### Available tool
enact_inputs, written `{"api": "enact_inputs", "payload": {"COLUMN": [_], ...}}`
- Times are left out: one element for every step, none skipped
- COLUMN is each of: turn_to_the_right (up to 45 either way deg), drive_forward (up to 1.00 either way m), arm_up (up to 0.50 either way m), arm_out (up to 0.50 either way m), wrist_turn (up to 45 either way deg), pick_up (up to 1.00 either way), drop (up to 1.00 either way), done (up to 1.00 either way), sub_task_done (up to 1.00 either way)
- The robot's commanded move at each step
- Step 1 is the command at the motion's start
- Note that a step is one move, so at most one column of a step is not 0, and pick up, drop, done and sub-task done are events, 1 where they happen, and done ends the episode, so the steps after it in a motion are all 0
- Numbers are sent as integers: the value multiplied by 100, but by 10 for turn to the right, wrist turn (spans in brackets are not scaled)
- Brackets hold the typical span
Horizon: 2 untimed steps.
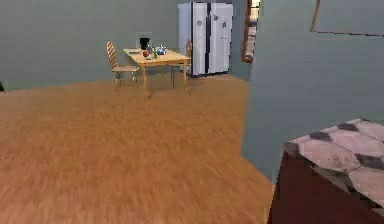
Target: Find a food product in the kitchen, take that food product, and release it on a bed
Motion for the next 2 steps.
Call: {"api": "enact_inputs", "payload": {"turn_to_the_right": [450,450], "drive_forward": [0,0], "arm_up": [0,0], "arm_out": [0,0], "wrist_turn": [0,0], "pick_up": [0,0], "drop": [0,0], "done": [0,0], "sub_task_done": [0,0]}}
